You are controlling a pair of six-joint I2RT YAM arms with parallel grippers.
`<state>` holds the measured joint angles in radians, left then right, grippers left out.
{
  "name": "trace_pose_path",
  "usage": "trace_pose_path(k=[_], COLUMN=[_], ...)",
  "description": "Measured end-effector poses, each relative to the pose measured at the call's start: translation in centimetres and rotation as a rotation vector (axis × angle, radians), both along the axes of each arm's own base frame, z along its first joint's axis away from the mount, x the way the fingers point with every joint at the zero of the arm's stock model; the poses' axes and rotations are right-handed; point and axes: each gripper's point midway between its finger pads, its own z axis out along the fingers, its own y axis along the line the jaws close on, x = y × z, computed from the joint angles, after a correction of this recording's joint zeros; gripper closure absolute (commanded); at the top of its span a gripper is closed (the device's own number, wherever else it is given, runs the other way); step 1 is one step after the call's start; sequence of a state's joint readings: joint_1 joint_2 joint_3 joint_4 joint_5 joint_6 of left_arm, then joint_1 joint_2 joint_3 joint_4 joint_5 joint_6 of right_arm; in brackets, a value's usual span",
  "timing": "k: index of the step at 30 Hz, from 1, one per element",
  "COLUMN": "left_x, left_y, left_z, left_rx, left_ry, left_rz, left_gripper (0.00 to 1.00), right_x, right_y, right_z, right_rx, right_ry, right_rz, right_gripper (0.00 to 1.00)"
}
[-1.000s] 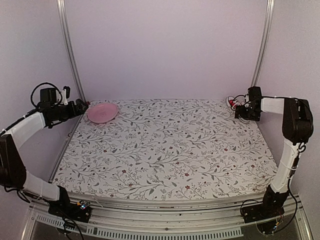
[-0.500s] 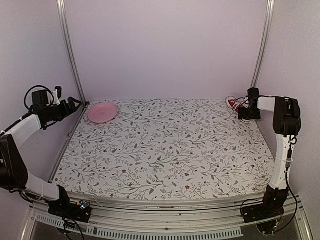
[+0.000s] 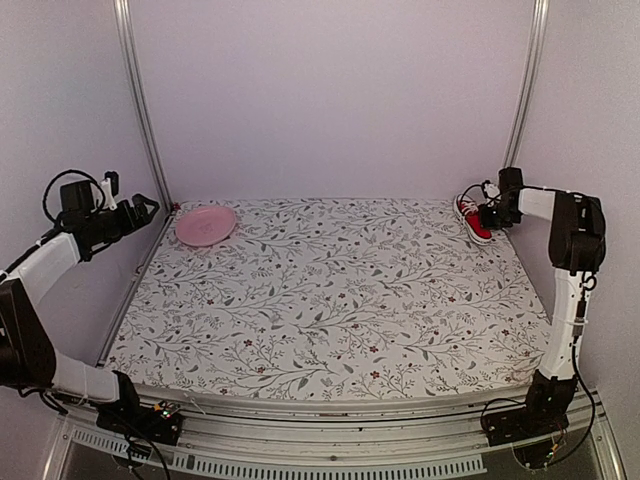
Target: Tie the shoes
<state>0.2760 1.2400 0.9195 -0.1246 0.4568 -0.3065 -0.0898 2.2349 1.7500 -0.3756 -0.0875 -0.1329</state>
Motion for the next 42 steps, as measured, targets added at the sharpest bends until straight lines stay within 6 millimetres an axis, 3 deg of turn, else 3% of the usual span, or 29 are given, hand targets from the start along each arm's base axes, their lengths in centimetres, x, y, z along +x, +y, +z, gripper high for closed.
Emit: trace_pose_path(k=[5, 7, 11, 13, 14, 15, 17, 21, 25, 27, 29, 31, 33, 38, 42], left_x=[0.0, 0.0, -0.1, -0.1, -0.1, -0.2, -0.3, -1.3, -1.9, -1.8, -1.6, -1.4, -1.2, -0.8, -0.7], left_y=[0.6, 0.9, 1.6, 2.0, 2.2, 2.3, 2.6, 3.0, 2.6, 2.4, 2.1, 1.9, 1.5, 0.8, 0.7], left_z=[-0.3, -0.6, -1.1, -1.2, -1.3, -1.4, -1.4, -0.4, 1.4, 1.6, 1.2, 0.7, 0.2, -0.9, -1.1], left_rx=[0.01, 0.015, 0.026, 0.034, 0.039, 0.042, 0.053, 0.083, 0.102, 0.103, 0.098, 0.09, 0.076, 0.033, 0.013], left_ry=[0.011, 0.023, 0.047, 0.052, 0.056, 0.059, 0.064, 0.035, -0.022, -0.032, -0.021, -0.009, 0.006, 0.038, 0.044], left_rz=[0.034, 0.052, 0.094, 0.113, 0.123, 0.131, 0.152, 0.195, 0.202, 0.196, 0.184, 0.175, 0.156, 0.132, 0.134], left_gripper=[0.03, 0.03, 0.04, 0.05, 0.06, 0.06, 0.06, 0.06, 0.06, 0.06, 0.06, 0.05, 0.04, 0.03, 0.03], right_x=[-4.2, -6.5, -12.2, -15.2, -16.3, -18.7, -22.3, -28.7, -32.6, -34.4, -36.0, -37.0, -37.3, -36.6, -35.8], right_y=[4.3, 7.4, 15.4, 19.2, 19.7, 22.9, 25.9, 30.4, 34.3, 36.1, 37.6, 38.4, 38.8, 38.7, 37.3], right_z=[3.7, 5.4, 7.8, 7.4, 6.8, 6.0, 3.9, 1.0, 1.9, 2.3, 2.4, 2.5, 2.7, 3.7, 7.4], right_rx=[0.078, 0.121, 0.245, 0.301, 0.323, 0.344, 0.364, 0.384, 0.44, 0.469, 0.49, 0.506, 0.517, 0.542, 0.562], right_ry=[0.018, 0.013, 0.013, 0.04, 0.059, 0.098, 0.177, 0.3, 0.321, 0.33, 0.346, 0.363, 0.364, 0.312, 0.181], right_rz=[0.035, 0.059, 0.139, 0.178, 0.171, 0.215, 0.243, 0.261, 0.283, 0.302, 0.313, 0.316, 0.32, 0.302, 0.298], right_gripper=[0.98, 0.98, 0.98, 0.98, 0.98, 0.98, 0.98, 0.98, 0.97, 0.92, 0.73, 0.39, 0.23, 0.02, 0.01])
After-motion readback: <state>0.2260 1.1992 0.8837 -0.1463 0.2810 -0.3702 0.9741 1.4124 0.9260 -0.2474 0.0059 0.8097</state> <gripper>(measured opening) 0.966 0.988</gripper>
